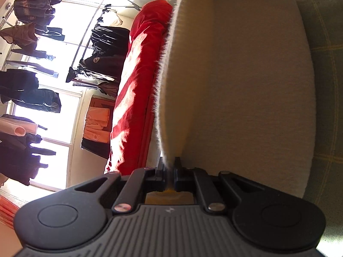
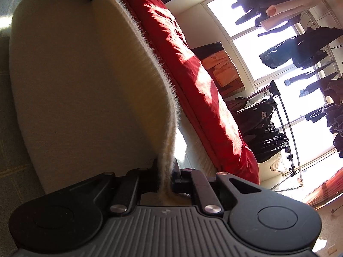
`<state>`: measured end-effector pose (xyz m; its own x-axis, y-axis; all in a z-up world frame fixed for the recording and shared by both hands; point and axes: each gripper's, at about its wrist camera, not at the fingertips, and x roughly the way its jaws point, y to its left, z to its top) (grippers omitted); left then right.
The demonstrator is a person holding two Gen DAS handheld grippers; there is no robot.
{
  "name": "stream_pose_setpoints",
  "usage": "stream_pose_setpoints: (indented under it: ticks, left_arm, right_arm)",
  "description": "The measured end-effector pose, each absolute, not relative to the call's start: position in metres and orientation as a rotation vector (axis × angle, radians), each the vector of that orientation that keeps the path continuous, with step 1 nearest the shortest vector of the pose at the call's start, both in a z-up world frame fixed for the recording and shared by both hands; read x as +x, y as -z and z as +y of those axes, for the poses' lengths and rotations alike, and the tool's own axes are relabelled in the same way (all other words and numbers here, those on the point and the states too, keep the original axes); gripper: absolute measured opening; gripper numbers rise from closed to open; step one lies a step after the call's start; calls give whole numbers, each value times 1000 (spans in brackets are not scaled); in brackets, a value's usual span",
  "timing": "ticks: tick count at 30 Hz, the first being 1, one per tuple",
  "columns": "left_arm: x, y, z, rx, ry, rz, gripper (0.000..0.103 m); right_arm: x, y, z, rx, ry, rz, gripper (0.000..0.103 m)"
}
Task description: Fold clothes
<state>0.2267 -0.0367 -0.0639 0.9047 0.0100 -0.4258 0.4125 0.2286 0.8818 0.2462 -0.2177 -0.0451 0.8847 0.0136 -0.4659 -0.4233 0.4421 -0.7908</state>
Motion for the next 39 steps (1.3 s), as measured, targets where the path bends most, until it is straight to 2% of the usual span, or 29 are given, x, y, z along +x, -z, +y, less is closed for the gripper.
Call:
stream_pose_setpoints:
  ticks: [18, 31, 33, 35, 37, 39]
  left_arm:
    - [336, 113, -23, 1292, 242, 439, 7]
    - [365, 158, -22, 1215, 270, 504, 12]
    - [364, 159, -22, 1206, 266, 506, 14]
    - [364, 156, -22, 1195, 251, 504, 17]
    - [360, 148, -23, 1185, 237, 491, 27]
    - [355, 137, -24, 1181, 234, 468, 36]
  right_arm:
    - [377, 87, -215, -978, -224, 466, 10]
    - [407, 141, -217, -941, -234, 570, 10]
    - [407, 142, -216, -933, -229, 569, 14]
    - [407, 141, -216, -933, -220, 558, 21]
    - [405, 134, -218, -916, -206, 542, 42]
    - [402, 123, -221, -883, -209, 530, 58]
